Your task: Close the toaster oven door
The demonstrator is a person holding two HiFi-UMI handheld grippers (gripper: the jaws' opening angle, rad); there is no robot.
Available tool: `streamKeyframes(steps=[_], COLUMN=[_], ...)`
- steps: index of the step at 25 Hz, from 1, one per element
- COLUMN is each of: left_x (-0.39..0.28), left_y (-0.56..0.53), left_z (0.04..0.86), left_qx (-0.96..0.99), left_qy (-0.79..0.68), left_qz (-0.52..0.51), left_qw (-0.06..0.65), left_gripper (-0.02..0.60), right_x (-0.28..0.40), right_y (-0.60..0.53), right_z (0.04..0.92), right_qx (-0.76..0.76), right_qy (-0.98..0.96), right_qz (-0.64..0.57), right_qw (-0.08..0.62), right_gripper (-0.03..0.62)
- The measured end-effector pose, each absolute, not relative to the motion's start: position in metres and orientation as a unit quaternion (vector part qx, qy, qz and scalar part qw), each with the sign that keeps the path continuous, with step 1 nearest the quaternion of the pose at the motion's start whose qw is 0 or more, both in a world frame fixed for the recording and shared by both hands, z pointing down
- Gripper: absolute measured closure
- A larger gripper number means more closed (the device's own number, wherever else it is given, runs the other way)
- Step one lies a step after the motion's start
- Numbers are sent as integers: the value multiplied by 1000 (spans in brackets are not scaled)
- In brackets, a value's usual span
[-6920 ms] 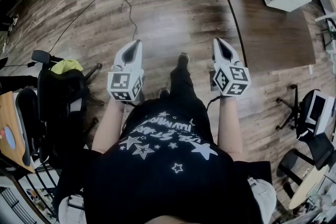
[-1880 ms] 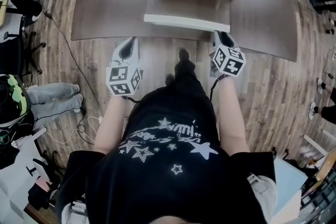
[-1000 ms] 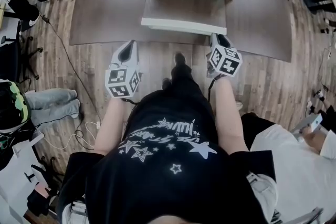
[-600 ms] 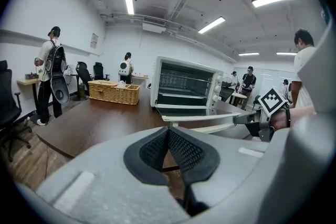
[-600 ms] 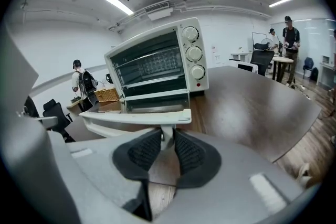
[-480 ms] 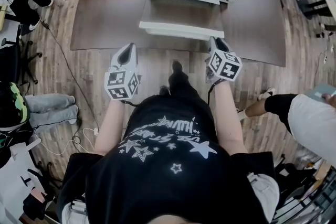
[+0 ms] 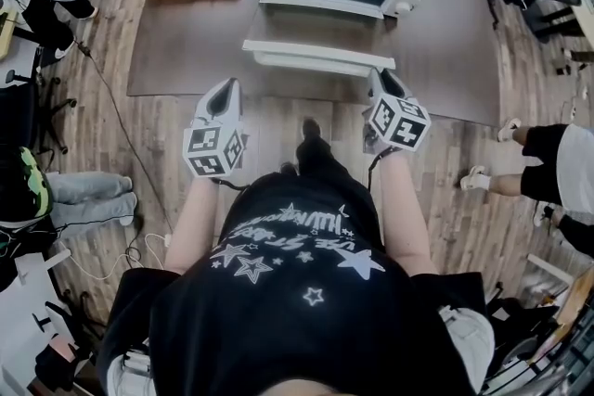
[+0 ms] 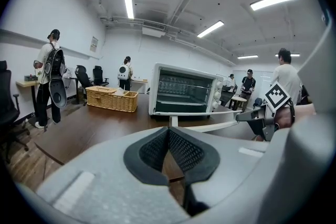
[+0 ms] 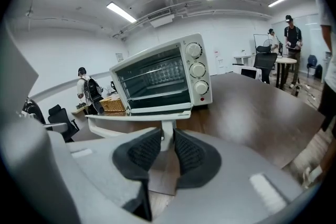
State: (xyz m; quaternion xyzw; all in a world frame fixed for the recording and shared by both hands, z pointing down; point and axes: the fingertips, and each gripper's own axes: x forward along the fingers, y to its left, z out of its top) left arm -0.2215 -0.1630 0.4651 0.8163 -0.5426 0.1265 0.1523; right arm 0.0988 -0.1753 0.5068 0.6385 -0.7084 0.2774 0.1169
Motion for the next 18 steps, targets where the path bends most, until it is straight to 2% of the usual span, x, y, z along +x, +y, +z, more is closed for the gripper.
streamKeyframes(steps=[18], left_x=[-205], left_y=[-184], left_z=[450], left_qx=[822], left_qy=[-539], left_qz=[116], left_qw=[139], left_gripper=[571], right_x=[102], right_y=[-195], right_z=[458], right_qx=[639], right_qy=[-719], right_qz=[260], right_qw=[81], right_gripper=[507])
